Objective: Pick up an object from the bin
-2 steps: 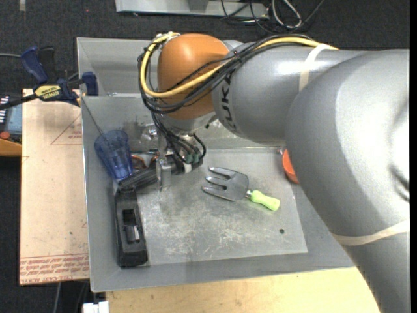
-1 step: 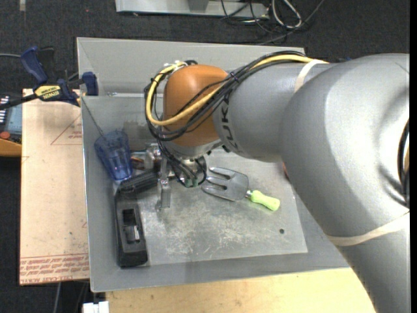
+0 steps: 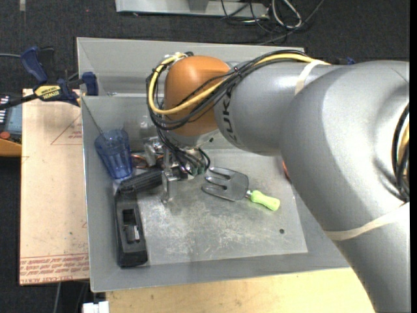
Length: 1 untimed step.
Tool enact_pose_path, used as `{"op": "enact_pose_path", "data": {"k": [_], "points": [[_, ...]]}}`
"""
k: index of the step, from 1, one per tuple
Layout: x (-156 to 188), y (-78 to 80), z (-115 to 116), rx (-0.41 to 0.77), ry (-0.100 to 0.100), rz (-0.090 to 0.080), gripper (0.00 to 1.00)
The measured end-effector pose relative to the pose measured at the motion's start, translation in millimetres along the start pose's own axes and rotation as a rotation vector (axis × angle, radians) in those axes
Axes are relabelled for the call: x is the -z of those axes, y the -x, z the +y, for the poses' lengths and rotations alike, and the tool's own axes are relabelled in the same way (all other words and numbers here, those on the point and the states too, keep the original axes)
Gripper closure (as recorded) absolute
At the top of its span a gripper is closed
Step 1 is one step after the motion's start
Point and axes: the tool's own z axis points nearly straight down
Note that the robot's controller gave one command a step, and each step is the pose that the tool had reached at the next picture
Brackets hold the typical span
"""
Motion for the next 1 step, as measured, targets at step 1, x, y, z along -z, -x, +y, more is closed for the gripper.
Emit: {"op": "enact_pose_path", "data": {"k": [1], "points": [[1.6, -16.2, 8.1, -0.095, 0.004, -0.016, 1.0]]}}
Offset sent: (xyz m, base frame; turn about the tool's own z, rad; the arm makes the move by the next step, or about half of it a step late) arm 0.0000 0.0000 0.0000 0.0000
